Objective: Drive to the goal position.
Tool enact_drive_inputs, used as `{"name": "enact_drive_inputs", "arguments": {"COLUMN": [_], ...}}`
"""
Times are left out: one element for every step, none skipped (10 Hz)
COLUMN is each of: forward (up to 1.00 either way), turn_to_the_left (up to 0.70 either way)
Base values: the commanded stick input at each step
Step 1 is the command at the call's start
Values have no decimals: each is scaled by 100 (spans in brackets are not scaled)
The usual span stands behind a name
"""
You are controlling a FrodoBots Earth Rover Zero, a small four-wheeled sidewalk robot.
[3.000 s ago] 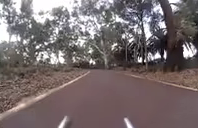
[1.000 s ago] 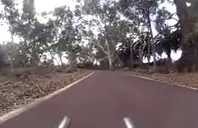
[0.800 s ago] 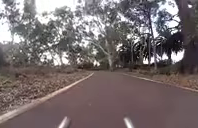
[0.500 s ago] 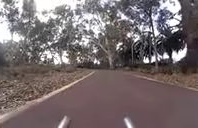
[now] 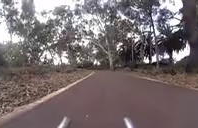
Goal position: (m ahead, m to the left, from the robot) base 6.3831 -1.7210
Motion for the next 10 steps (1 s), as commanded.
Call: {"name": "enact_drive_inputs", "arguments": {"forward": [60,60,60,60,60,60,60,60,60,60], "turn_to_the_left": [0,0,0,0,0,0,0,0,0,0]}}
